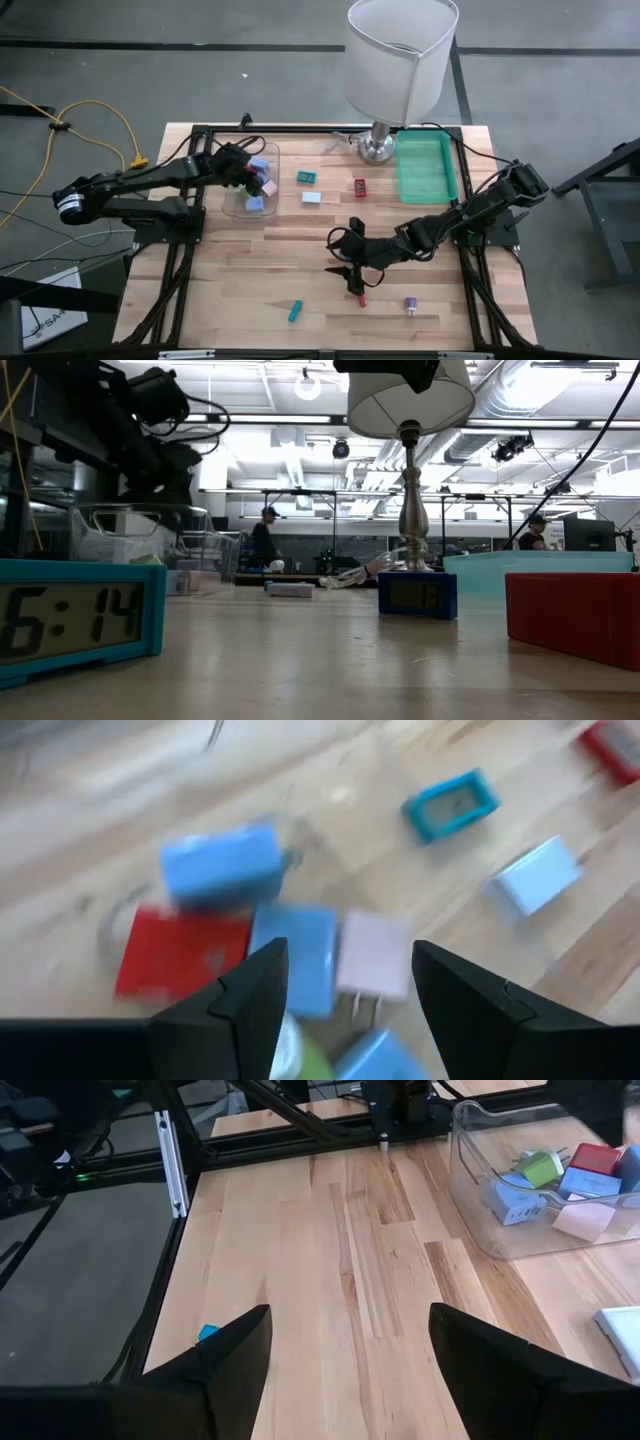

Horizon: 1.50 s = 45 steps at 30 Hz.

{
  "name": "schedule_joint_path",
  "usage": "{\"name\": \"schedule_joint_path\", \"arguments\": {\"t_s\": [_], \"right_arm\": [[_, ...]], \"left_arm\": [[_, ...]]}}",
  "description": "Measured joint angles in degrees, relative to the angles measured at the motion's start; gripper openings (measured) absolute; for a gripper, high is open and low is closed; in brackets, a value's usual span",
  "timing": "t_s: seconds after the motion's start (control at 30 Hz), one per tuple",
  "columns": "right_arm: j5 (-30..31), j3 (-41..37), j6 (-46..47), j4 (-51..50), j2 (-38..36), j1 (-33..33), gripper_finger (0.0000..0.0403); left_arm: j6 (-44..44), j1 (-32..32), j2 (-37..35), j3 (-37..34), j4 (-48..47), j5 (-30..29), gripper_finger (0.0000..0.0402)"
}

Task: Pick & Place Office items
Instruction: Put the purple charger adapter into the transparent bin

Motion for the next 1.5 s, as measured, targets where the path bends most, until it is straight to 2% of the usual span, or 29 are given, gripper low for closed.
{"name": "schedule_joint_path", "arguments": {"t_s": [0.17, 0.3, 0.43, 0.6, 0.7, 0.87, 0.93, 1.07, 1.23, 1.5], "right_arm": [[-0.01, 0.00, 0.00, -0.14, 0.00, 0.00, 0.0258], [-0.01, 0.01, 0.02, -1.32, 0.00, 0.00, 0.0258], [-0.01, 0.00, 0.02, -3.46, 0.00, 0.00, 0.0258], [-0.38, 0.01, 2.94, -8.63, -0.01, 0.00, 0.0258], [-1.74, 0.01, 4.16, -10.72, 0.00, 0.00, 0.0258], [-3.48, 0.00, 4.17, -11.75, 0.00, 0.57, 0.0258], [-4.98, 0.00, 4.17, -11.72, 0.00, 1.15, 0.0258], [-7.65, 0.00, 4.64, -12.66, 0.00, 2.53, 0.0258], [-7.82, 0.02, 8.03, -16.64, 0.00, 4.10, 0.0258], [-9.80, 0.00, 22.67, -29.75, 0.00, 6.23, 0.0258]], "left_arm": [[5.32, 0.00, 0.00, 0.00, 7.96, 5.09, 0.0208], [9.88, 0.00, 0.00, 0.00, 14.78, 13.94, 0.0208], [10.54, -0.68, -0.02, 0.00, 20.80, 23.80, 0.0208], [12.07, -5.30, -0.02, 0.02, 25.85, 30.51, 0.0208], [13.92, -9.38, -0.02, 0.02, 28.28, 31.95, 0.0208], [13.99, -16.87, -0.02, 0.02, 32.73, 30.89, 0.0208], [14.05, -19.95, -0.02, 0.02, 33.81, 28.79, 0.0208], [16.76, -26.35, -0.02, 0.02, 33.87, 21.64, 0.0208], [18.69, -33.69, -0.02, 0.02, 33.90, 10.82, 0.0208], [18.82, -42.06, -0.02, 0.02, 33.89, 1.41, 0.0208]]}}
